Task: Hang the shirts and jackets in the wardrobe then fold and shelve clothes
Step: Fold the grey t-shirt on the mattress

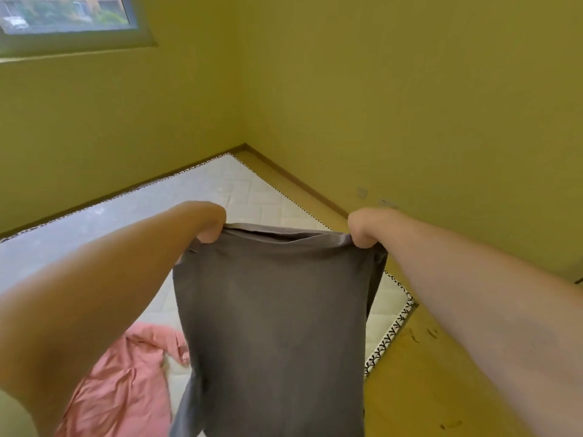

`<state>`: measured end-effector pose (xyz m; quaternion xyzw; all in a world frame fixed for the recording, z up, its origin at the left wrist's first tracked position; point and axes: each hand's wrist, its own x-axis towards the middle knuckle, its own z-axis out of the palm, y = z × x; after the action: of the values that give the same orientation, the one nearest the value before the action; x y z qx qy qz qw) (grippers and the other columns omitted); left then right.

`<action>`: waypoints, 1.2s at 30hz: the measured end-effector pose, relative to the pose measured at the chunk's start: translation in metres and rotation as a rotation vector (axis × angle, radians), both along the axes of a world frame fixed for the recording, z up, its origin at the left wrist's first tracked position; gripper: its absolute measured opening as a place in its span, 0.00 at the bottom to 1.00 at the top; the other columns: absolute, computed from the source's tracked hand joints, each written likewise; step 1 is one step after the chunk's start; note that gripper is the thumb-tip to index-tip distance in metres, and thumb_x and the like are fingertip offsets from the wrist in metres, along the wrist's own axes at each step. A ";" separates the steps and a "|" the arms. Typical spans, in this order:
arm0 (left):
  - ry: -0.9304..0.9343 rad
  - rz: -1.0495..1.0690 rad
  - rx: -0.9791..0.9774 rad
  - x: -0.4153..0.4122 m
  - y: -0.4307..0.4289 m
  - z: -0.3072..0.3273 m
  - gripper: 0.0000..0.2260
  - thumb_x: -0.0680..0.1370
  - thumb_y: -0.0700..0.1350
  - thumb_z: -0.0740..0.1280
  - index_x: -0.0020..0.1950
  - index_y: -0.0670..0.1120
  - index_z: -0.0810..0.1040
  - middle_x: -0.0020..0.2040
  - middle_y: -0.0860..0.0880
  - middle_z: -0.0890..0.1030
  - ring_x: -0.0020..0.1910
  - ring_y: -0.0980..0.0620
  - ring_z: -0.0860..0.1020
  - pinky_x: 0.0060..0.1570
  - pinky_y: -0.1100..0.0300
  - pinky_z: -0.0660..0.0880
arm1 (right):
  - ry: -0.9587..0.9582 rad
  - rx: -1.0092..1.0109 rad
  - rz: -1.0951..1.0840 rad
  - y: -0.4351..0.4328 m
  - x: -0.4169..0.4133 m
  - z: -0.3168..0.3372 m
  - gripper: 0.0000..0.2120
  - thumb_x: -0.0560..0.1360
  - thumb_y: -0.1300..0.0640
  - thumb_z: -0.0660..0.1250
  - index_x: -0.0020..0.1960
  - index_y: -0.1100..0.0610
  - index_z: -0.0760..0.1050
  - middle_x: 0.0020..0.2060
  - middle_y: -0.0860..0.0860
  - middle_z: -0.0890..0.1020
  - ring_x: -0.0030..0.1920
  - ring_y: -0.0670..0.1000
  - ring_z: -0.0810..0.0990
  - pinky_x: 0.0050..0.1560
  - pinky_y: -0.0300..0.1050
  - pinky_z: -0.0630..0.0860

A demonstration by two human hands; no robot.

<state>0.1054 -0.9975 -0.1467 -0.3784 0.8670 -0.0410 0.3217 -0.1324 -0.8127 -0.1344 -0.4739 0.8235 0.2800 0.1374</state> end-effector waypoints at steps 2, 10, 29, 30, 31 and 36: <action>0.089 0.058 -0.093 -0.009 -0.019 -0.021 0.11 0.77 0.36 0.61 0.54 0.45 0.80 0.47 0.48 0.79 0.40 0.49 0.77 0.34 0.58 0.72 | 0.028 -0.121 0.054 -0.034 -0.028 -0.018 0.03 0.74 0.62 0.61 0.45 0.56 0.70 0.45 0.53 0.75 0.46 0.58 0.77 0.43 0.48 0.74; 0.223 0.335 -0.430 -0.030 -0.079 -0.051 0.08 0.77 0.39 0.65 0.55 0.47 0.77 0.43 0.48 0.70 0.44 0.47 0.73 0.39 0.53 0.68 | -0.138 -0.520 0.165 -0.181 -0.102 -0.050 0.08 0.74 0.67 0.57 0.46 0.57 0.72 0.43 0.53 0.75 0.42 0.58 0.75 0.36 0.45 0.68; 0.521 0.368 -0.458 -0.049 -0.016 -0.181 0.13 0.70 0.28 0.63 0.53 0.38 0.75 0.49 0.37 0.75 0.45 0.36 0.73 0.38 0.45 0.72 | -0.364 -0.582 0.505 -0.224 -0.192 -0.165 0.08 0.82 0.61 0.53 0.59 0.58 0.66 0.53 0.58 0.72 0.43 0.57 0.69 0.42 0.50 0.65; 0.508 0.396 -0.381 -0.052 -0.004 -0.205 0.13 0.71 0.28 0.63 0.53 0.38 0.75 0.50 0.37 0.75 0.48 0.37 0.73 0.37 0.46 0.71 | -0.360 -0.490 0.551 -0.218 -0.195 -0.193 0.07 0.81 0.63 0.54 0.58 0.57 0.65 0.53 0.58 0.73 0.43 0.59 0.72 0.41 0.50 0.67; 0.489 0.432 -0.324 -0.056 0.003 -0.229 0.13 0.72 0.29 0.63 0.54 0.40 0.75 0.52 0.38 0.75 0.49 0.37 0.74 0.36 0.48 0.69 | -0.348 -0.395 0.594 -0.215 -0.199 -0.220 0.07 0.80 0.64 0.56 0.56 0.55 0.63 0.52 0.58 0.74 0.45 0.61 0.75 0.41 0.51 0.68; 0.250 0.566 -0.116 -0.086 0.042 -0.349 0.11 0.77 0.36 0.61 0.58 0.45 0.72 0.55 0.43 0.73 0.53 0.41 0.75 0.39 0.50 0.71 | -0.322 -0.002 0.790 -0.199 -0.229 -0.357 0.14 0.72 0.72 0.54 0.49 0.55 0.58 0.43 0.55 0.74 0.46 0.59 0.76 0.43 0.50 0.67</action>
<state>0.0195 -0.9552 -0.4961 -0.6245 0.7563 0.0477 0.1893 -0.3618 -1.0113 -0.4914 -0.7908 0.5470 0.2327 0.1460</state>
